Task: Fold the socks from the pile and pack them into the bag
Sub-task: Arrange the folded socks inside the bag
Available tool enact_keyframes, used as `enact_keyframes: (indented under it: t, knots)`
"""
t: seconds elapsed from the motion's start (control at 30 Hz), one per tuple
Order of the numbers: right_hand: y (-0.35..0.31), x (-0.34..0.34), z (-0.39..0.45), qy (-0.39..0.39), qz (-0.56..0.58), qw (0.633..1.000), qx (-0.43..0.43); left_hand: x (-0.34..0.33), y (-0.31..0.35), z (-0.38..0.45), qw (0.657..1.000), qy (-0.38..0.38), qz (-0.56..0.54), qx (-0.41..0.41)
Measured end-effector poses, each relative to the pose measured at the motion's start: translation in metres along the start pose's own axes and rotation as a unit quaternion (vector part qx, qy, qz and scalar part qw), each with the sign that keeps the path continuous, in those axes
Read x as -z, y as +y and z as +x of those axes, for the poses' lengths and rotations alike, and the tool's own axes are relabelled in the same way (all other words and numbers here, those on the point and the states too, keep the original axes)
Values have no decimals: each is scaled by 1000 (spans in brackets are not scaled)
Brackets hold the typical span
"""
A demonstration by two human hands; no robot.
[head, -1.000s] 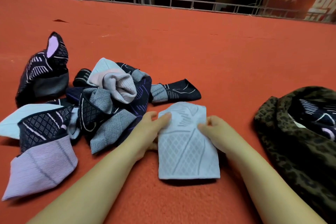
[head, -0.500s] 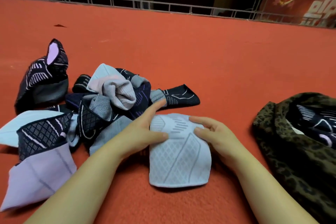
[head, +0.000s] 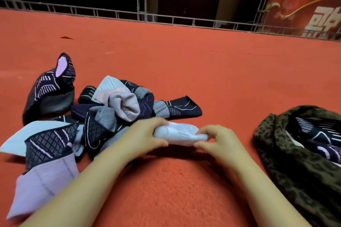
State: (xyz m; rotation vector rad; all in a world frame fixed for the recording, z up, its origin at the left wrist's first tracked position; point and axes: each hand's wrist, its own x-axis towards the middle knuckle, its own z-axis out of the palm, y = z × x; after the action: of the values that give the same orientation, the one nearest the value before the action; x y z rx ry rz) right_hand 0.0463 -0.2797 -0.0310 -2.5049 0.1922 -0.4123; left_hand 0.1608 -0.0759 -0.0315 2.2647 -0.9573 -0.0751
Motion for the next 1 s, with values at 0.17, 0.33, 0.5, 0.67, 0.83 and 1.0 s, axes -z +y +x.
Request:
enact_keyframes:
  t: [0.17, 0.33, 0.5, 0.67, 0.83, 1.0]
  knots:
    - [13, -8, -18, -89, -45, 995, 19, -17, -13, -32, 991, -29, 121, -52]
    - [21, -7, -18, -109, -39, 992, 59, -19, -25, -34, 986, 8, 45, -159]
    - [27, -7, -19, -97, 64, 991, 64, -22, -21, -37, 971, 16, 17, -237]
    - [34, -14, -21, -132, 162, 978, 22, -26, -14, -40, 965, -59, -2, -256]
    - [34, -15, -19, -140, 199, 970, 11, -26, -15, -40, 989, -40, -53, -130]
    - [25, -16, -21, -124, 287, 950, -1, -23, -14, -39, 985, -15, -170, -38]
